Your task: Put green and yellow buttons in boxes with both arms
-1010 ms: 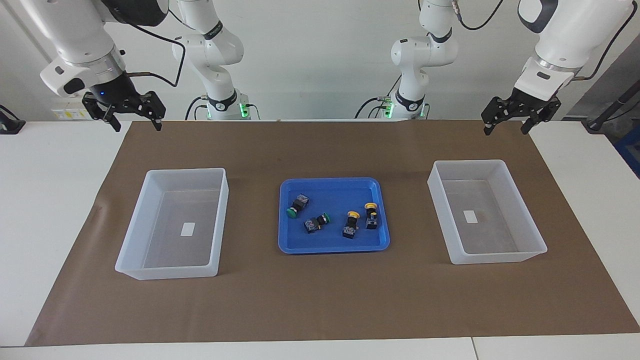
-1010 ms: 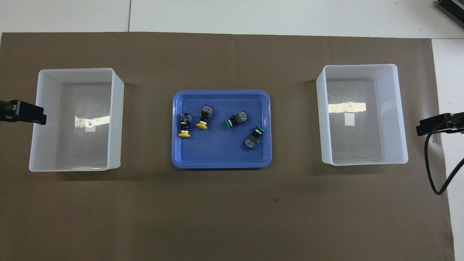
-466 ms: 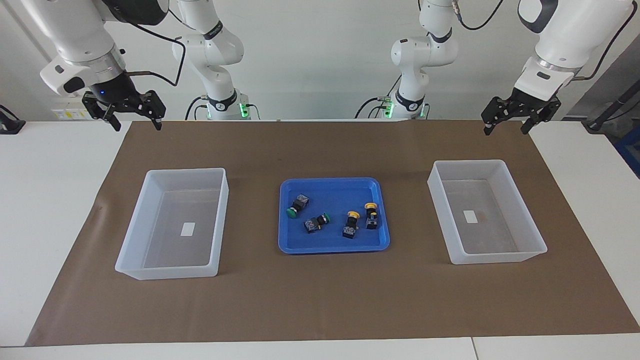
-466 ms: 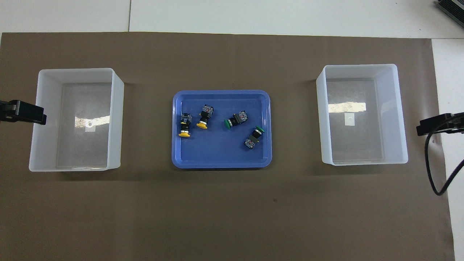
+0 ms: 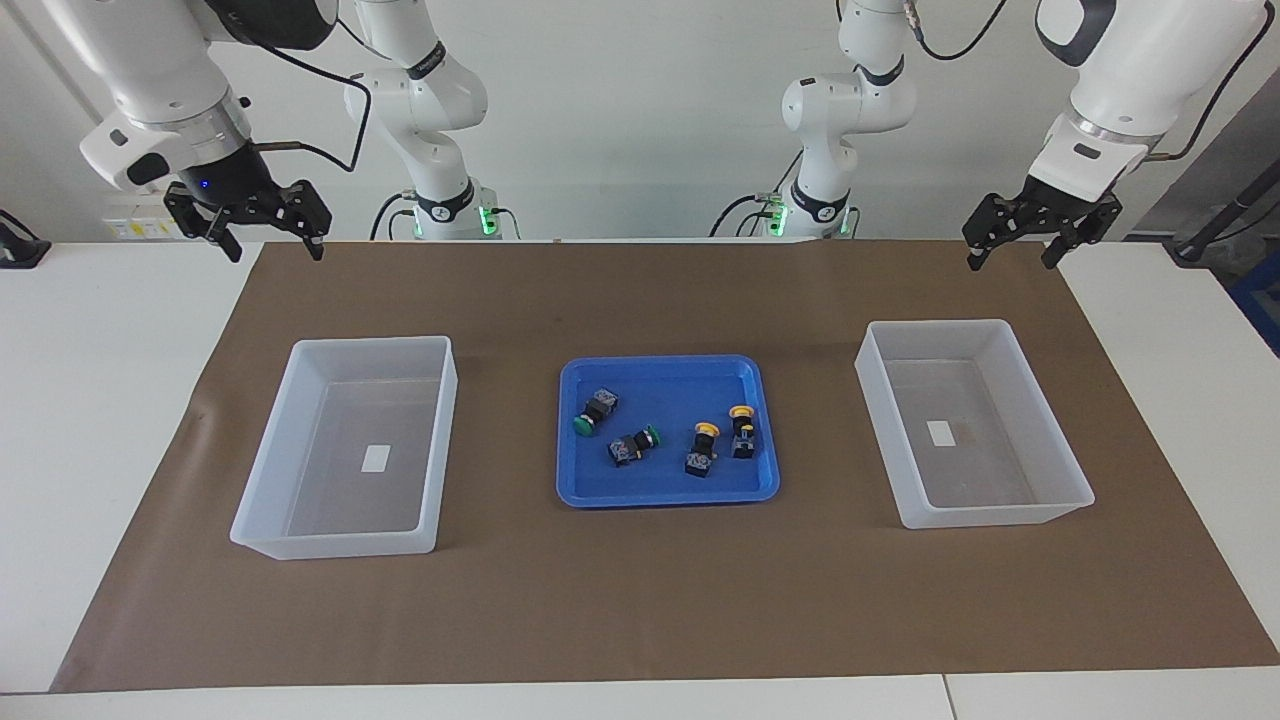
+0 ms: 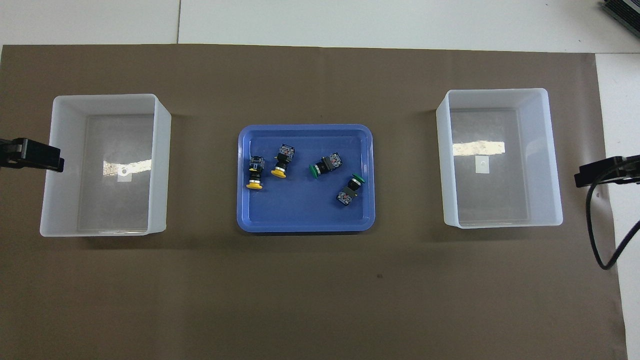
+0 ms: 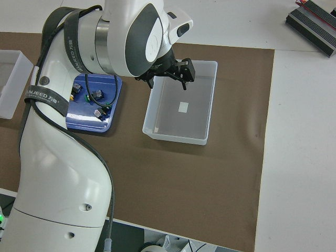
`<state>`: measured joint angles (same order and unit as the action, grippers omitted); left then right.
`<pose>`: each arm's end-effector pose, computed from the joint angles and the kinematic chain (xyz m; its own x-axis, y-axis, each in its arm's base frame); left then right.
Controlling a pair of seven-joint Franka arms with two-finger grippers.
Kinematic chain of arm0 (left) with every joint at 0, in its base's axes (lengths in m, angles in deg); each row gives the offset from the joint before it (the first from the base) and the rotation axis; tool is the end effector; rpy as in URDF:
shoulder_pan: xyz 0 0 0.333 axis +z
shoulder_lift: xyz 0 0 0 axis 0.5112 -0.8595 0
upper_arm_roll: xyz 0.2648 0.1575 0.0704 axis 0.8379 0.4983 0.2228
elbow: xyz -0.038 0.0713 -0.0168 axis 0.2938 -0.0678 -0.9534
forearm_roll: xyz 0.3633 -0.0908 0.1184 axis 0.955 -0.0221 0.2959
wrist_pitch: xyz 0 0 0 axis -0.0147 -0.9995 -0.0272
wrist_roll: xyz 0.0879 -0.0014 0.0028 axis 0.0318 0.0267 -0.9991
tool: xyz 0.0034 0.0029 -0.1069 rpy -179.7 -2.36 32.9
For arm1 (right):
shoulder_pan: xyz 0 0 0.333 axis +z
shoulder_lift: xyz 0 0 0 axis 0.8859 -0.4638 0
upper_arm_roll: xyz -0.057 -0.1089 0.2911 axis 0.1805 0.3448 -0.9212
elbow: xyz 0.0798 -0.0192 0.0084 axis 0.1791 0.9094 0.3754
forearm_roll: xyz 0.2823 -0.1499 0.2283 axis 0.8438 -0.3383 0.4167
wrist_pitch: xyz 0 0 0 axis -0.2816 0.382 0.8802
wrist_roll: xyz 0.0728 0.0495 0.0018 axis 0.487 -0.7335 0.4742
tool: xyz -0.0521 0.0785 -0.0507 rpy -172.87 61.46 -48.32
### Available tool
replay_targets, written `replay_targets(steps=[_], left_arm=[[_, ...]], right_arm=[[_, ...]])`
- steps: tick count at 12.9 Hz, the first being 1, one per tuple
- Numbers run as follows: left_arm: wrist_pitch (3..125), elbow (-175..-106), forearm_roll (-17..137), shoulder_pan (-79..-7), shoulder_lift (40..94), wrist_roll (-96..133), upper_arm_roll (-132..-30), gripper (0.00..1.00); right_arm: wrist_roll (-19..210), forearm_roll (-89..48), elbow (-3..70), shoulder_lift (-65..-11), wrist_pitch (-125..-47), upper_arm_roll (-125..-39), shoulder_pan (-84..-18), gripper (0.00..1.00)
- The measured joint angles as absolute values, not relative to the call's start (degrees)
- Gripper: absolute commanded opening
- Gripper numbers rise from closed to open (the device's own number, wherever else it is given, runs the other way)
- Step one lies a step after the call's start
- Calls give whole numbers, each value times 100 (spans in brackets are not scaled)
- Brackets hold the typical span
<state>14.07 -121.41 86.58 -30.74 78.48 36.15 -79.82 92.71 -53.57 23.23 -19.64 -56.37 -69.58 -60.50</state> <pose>0.5447 -0.0146 0.6341 0.9973 -0.0729 -0.0043 -0.0730 -0.9969 -0.0306 0.5306 -0.0368 0.6281 0.9986 0.0322 -0.0413 0.0336 -0.9989 0.0336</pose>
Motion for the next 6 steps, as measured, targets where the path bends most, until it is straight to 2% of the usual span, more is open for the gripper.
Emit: replay_targets(steps=[6], left_arm=[[1406, -12141, 8658, -3074, 7848, 3615, -7982, 100]], right_arm=[[9203, -5357, 2323, -1963, -5637, -6958, -6050, 100]])
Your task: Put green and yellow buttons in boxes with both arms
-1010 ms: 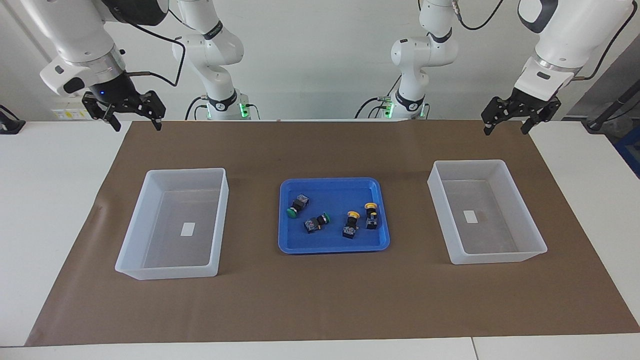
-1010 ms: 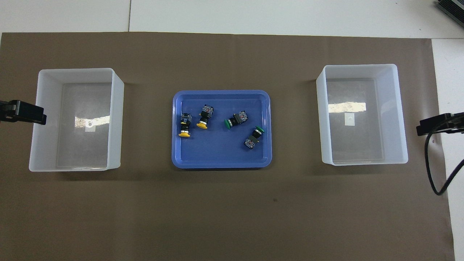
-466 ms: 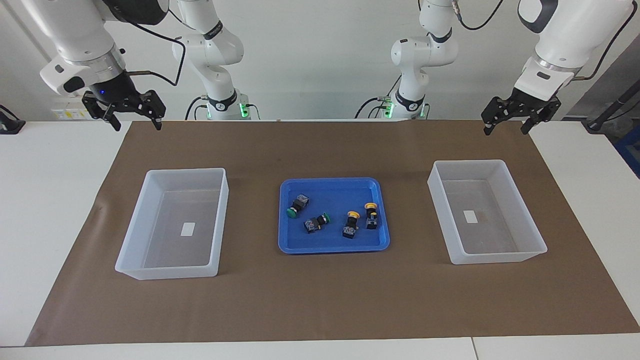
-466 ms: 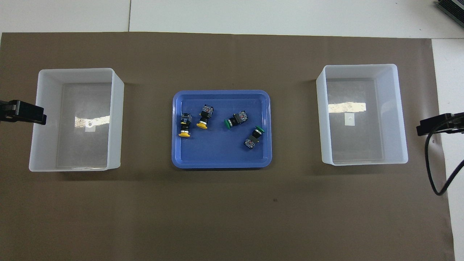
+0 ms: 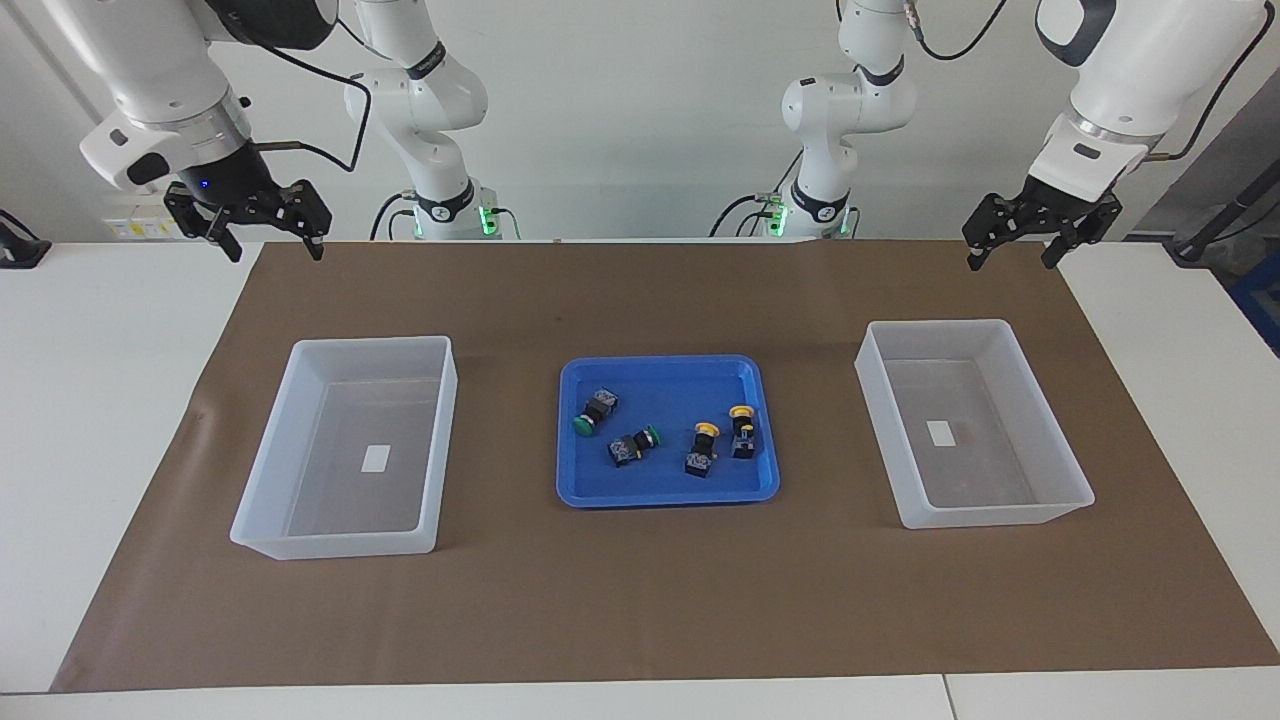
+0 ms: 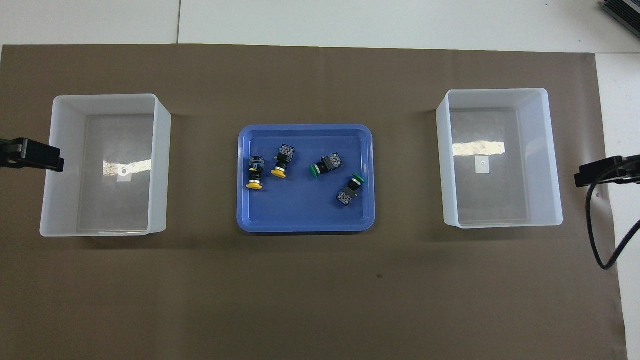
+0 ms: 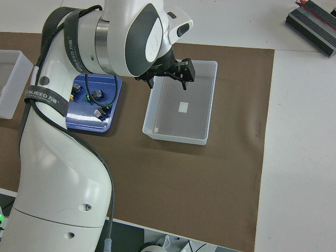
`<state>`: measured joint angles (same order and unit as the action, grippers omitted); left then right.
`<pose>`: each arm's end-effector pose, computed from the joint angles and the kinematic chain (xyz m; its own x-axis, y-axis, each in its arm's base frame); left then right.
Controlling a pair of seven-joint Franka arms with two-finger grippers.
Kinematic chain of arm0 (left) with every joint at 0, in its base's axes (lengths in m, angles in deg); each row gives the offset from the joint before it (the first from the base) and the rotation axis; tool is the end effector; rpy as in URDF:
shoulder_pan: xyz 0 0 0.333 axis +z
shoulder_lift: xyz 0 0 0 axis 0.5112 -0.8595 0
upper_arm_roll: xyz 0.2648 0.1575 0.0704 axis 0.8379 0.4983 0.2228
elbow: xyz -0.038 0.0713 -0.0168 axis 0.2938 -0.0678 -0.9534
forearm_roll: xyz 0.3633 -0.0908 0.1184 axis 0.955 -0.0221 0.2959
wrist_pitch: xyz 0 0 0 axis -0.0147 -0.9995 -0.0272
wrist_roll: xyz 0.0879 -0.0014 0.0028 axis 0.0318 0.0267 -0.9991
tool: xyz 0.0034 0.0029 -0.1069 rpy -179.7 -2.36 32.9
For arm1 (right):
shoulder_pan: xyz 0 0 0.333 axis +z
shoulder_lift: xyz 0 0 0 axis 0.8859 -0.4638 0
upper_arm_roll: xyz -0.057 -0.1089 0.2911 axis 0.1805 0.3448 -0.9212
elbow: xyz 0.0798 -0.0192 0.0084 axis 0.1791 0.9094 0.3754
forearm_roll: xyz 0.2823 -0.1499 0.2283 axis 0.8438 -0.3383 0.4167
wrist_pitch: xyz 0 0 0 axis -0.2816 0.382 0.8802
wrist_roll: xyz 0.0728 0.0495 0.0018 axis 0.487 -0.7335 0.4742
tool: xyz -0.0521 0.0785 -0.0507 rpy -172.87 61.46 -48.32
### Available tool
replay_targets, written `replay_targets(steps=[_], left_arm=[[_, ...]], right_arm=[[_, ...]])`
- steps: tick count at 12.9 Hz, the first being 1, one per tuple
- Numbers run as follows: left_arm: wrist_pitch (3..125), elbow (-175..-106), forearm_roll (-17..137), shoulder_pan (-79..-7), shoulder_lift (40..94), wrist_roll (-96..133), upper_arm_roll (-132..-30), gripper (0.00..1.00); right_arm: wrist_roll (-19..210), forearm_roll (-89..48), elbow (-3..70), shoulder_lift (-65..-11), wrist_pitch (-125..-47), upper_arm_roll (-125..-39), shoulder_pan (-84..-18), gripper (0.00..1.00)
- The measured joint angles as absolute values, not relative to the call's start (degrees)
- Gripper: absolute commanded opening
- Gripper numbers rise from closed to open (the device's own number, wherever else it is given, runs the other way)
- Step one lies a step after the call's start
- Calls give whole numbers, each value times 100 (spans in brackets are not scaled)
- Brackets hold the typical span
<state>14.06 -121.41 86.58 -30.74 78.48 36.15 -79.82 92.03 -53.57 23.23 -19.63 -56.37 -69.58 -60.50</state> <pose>0.5447 -0.0146 0.6340 0.9973 -0.0729 -0.0045 -0.0730 -0.9969 -0.0306 0.5306 -0.0368 0.6282 0.9990 0.0203 -0.0407 0.0217 -0.9992 0.0341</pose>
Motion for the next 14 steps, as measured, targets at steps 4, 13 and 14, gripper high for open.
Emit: replay_targets(steps=[4, 13, 14], left_arm=[[1405, -12141, 8658, -3075, 7848, 3615, -7991, 100], [3554, -13940, 8648, -4178, 8198, 3218, -8144, 100], [3848, -14136, 8647, -4322, 8175, 3094, -8147, 100]], right_arm=[[8445, -5327, 2322, -1962, -5637, -7012, -6048, 100], [5524, -4898, 2487, -2264, -6530, -7725, -5675, 100], [5290, -4893, 2536, -2459, -6803, -7725, -5509, 100]])
